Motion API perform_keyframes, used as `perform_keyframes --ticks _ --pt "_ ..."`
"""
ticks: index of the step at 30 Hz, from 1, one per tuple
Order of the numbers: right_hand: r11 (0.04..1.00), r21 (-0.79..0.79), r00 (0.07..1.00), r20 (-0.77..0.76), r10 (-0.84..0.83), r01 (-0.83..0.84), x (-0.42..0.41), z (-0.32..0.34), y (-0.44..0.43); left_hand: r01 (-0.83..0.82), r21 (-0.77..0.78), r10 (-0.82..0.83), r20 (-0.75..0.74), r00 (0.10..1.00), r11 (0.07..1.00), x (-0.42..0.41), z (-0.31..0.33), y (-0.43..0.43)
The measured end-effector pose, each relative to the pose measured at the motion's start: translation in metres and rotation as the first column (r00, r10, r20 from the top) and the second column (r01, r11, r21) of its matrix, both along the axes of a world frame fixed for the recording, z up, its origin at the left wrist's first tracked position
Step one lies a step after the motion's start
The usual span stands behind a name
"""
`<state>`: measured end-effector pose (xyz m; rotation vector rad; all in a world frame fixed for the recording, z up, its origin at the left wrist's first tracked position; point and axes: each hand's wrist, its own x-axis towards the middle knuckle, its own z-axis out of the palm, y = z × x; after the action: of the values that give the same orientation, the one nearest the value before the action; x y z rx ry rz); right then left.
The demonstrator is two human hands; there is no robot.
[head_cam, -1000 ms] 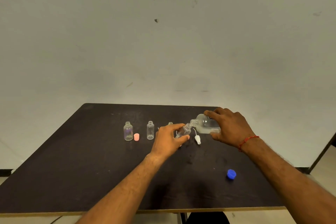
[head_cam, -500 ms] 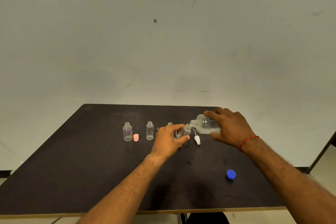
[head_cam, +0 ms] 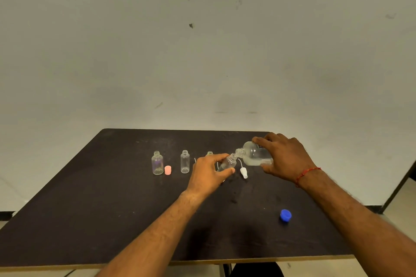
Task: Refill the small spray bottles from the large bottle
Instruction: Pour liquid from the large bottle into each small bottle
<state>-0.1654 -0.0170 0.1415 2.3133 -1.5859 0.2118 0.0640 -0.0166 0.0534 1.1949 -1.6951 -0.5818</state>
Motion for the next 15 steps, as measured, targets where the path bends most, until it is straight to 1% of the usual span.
perform_keyframes --ticks 15 --pt "1.000 -0.004 1.000 0.005 0.003 -0.003 -0.0003 0.0019 -0.0006 0.003 0.000 -0.003 0.001 1.000 1.000 -0.0011 0.0045 0.0029"
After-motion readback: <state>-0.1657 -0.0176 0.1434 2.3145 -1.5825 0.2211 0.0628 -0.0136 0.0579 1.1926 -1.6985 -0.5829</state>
